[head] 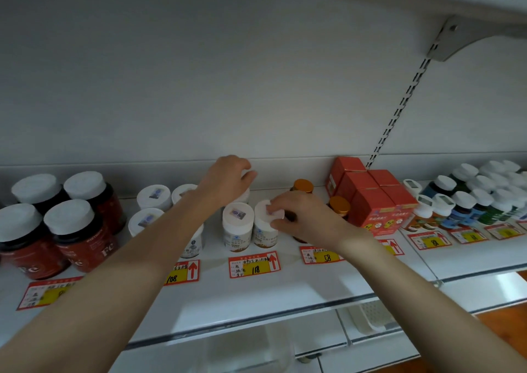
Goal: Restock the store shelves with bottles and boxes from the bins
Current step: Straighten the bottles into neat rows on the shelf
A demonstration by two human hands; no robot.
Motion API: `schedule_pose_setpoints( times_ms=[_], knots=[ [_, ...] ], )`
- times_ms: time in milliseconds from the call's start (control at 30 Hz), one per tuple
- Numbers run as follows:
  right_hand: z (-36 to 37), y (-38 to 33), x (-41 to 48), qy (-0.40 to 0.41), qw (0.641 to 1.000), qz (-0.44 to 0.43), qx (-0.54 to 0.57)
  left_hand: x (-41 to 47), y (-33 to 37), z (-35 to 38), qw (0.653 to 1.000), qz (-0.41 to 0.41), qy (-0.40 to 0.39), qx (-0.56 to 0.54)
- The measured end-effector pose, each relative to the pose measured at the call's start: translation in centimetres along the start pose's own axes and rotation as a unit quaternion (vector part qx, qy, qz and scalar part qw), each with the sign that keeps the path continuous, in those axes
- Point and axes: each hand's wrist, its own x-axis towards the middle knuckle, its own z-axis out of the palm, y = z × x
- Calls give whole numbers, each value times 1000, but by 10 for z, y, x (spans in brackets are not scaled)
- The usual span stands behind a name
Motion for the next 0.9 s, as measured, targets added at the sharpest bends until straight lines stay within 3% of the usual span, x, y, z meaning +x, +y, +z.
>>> schedule_pose_setpoints(
  times_ms=[200,367,567,733,900],
  knots=[
    [-32,32,-26,92,992,80,18,-3,35,2,997,66,24,-29],
    [-53,71,-40,98,986,136,-1,-12,72,9,990,126,-50,-24],
    [-61,92,-40,14,992,118,-30,-12,98,36,978,154,-125,67],
    [-59,106,-30,-72,991,97,-53,-9,104,50,971,144,-145,126],
    [-55,113,-20,-114,989,63,-66,-10,110,58,975,131,-134,119]
  ],
)
